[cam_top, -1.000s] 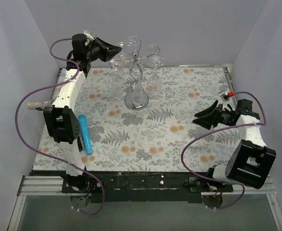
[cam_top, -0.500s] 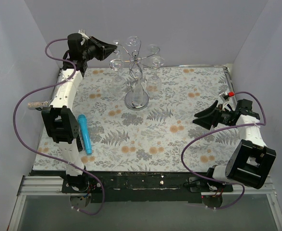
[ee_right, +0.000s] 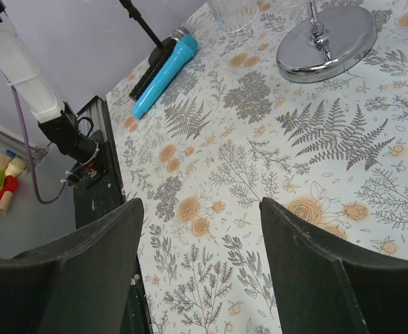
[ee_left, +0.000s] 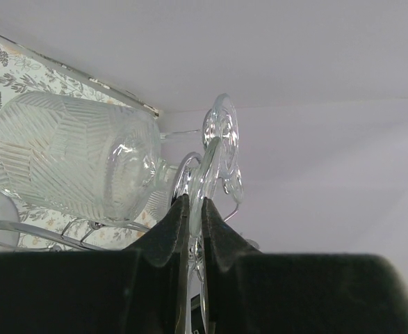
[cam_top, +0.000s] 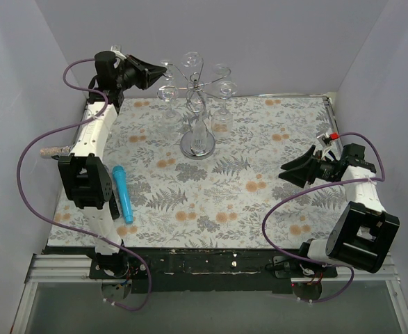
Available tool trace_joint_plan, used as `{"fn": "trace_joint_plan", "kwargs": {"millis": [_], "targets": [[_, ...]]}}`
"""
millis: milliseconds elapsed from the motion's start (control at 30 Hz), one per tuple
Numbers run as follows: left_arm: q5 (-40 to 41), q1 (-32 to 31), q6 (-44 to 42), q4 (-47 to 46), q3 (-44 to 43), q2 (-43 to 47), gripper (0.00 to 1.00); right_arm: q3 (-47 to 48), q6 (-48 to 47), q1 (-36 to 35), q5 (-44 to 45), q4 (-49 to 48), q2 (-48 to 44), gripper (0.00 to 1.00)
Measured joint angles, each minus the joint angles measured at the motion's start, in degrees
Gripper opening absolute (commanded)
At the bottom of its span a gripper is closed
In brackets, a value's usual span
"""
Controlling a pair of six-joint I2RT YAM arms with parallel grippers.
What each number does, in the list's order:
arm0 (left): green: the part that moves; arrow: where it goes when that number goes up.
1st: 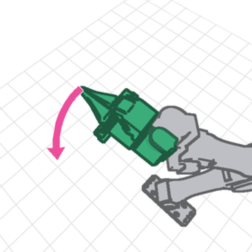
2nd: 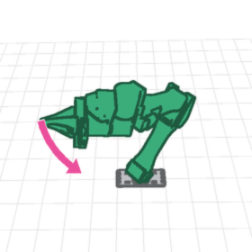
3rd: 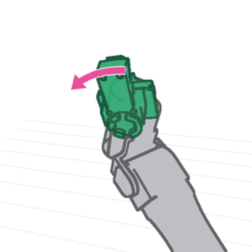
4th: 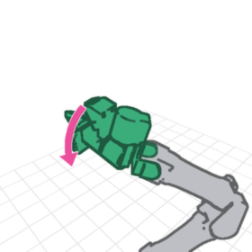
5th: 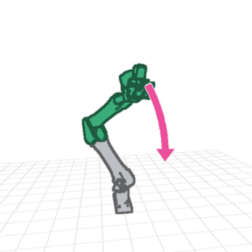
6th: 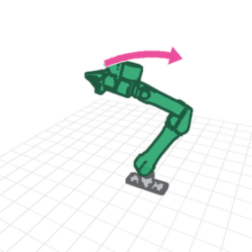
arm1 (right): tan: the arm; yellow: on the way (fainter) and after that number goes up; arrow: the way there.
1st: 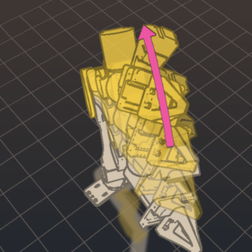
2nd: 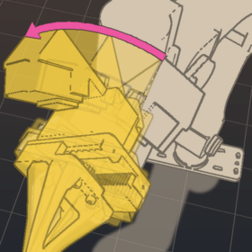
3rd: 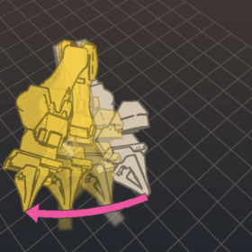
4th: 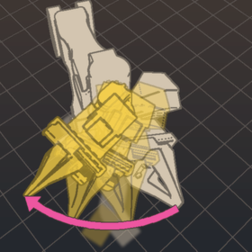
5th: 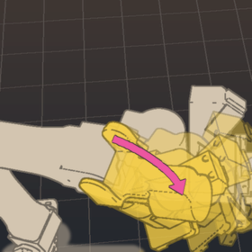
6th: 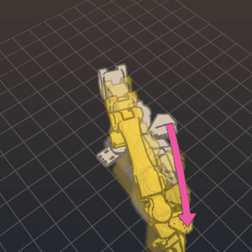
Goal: Place the wine glass upside down on the wine glass rack
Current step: Turn the wine glass upside down at the wine rack.
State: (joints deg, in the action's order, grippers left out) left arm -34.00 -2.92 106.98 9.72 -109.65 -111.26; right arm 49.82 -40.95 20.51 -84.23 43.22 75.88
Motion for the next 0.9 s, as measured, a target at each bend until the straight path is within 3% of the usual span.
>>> {"fn": "trace_joint_plan", "kwargs": {"millis": [900], "targets": [[-2.12, 0.57, 0.22, -4.24, 9.70, 6.16, 0.00, 0.00, -0.24, 0.00, 0.00, 0.15, 0.02, 0.76]]}}
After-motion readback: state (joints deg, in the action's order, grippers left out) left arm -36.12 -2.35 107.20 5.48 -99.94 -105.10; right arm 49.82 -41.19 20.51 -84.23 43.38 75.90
